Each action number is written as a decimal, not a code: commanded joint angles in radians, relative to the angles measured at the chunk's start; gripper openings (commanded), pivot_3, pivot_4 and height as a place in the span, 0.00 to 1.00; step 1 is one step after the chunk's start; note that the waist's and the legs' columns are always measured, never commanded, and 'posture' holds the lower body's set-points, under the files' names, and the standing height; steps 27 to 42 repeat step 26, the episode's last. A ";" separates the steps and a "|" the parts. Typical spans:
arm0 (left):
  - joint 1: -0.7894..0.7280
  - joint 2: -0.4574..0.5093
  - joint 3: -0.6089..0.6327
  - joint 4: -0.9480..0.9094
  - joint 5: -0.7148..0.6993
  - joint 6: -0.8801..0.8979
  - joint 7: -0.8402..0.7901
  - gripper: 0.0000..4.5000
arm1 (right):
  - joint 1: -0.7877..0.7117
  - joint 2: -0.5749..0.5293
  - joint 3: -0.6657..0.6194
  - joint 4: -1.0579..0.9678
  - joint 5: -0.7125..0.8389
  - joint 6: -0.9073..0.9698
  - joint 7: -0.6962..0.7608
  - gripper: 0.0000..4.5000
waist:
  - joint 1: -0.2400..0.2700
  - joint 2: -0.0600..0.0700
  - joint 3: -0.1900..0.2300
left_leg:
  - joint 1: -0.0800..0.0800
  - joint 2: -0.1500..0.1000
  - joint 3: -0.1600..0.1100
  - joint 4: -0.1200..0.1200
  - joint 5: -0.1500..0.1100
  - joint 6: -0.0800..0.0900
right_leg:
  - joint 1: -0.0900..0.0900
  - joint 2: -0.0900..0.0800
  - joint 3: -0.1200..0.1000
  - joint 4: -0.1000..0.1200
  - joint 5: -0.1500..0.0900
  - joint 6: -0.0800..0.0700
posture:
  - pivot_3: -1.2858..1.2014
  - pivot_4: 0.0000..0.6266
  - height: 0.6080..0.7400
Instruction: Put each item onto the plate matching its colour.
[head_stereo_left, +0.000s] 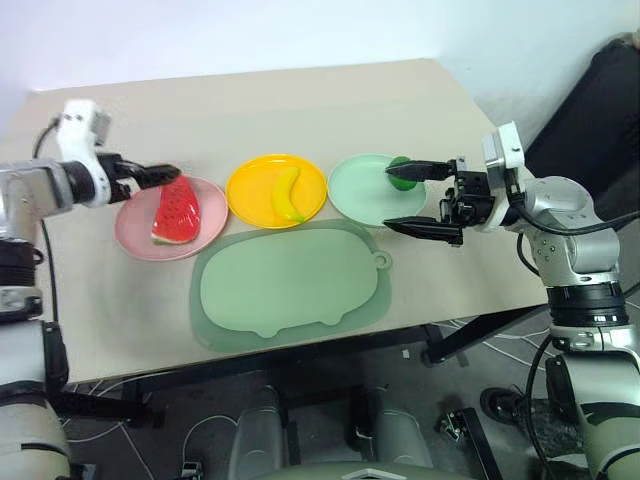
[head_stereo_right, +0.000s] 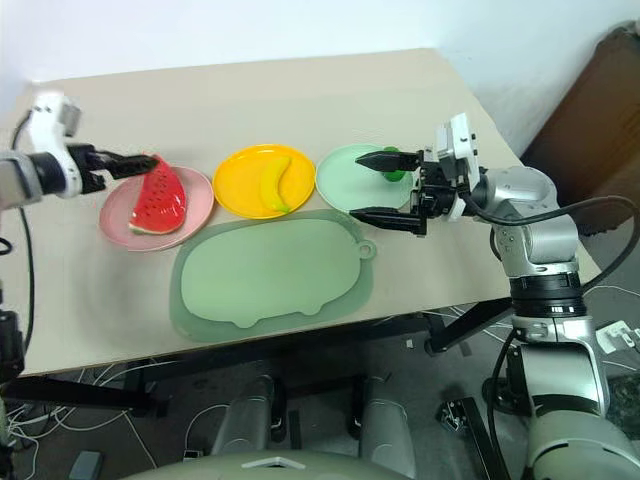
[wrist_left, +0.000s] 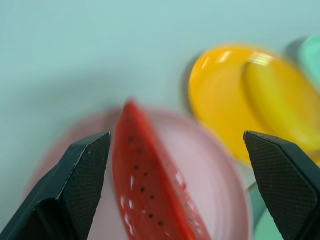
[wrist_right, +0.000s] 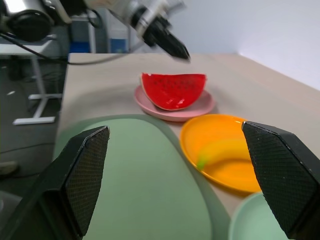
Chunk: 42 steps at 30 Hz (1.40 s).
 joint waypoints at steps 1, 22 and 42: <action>0.101 0.049 0.147 -0.081 -0.038 -0.151 -0.119 0.99 | 0.012 -0.025 -0.050 -0.037 0.012 0.001 -0.026 1.00 | 0.000 0.001 0.000 | 0.000 0.000 0.000 0.000 0.000 0.000 | 0.000 0.000 0.000 0.000 0.000 0.000 | 0.52 0.24 0.52; 0.781 -0.049 0.580 0.065 -0.127 -0.625 -0.568 0.99 | 0.383 -0.242 -0.279 0.067 -0.001 -0.090 0.037 1.00 | 0.007 0.002 0.001 | 0.002 0.001 0.000 -0.013 0.000 0.000 | 0.002 0.000 -0.005 -0.016 0.001 -0.001 | 0.52 0.24 0.52; 0.824 -0.080 0.540 0.140 -0.070 -0.762 -0.595 0.99 | 0.393 -0.257 -0.295 0.184 -0.031 -0.130 0.039 1.00 | 0.003 0.002 0.001 | 0.003 0.001 0.000 -0.012 0.000 0.000 | 0.002 -0.001 -0.005 -0.019 0.001 -0.001 | 0.52 0.24 0.52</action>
